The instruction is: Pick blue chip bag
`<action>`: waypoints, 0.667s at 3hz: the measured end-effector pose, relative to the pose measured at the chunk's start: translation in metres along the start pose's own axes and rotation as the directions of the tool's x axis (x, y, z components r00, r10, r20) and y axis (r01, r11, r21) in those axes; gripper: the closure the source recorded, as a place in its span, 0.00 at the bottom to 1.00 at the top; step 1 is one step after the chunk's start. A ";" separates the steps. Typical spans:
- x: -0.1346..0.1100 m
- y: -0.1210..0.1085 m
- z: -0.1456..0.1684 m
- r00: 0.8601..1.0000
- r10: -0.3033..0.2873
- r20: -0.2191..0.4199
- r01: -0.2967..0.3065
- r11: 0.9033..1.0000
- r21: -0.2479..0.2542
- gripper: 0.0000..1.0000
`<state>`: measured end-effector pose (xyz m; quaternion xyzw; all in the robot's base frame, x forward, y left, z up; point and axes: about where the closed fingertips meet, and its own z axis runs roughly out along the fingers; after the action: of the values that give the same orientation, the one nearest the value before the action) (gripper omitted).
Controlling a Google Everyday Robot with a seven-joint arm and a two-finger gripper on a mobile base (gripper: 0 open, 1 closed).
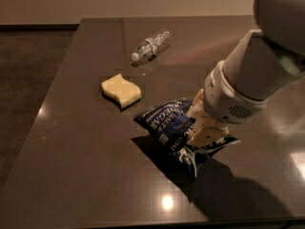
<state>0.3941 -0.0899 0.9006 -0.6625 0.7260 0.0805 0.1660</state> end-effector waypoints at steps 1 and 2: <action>-0.001 -0.008 -0.025 1.000 0.000 0.014 -0.001 0.999 0.041 1.00; -0.003 -0.016 -0.060 1.000 -0.014 0.018 0.012 0.997 0.082 1.00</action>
Offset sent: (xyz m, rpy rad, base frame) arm 0.0133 -0.0360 0.1047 0.0144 -0.1318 -0.0180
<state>0.4016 -0.1090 0.9592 -0.6590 0.7228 0.0558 0.2005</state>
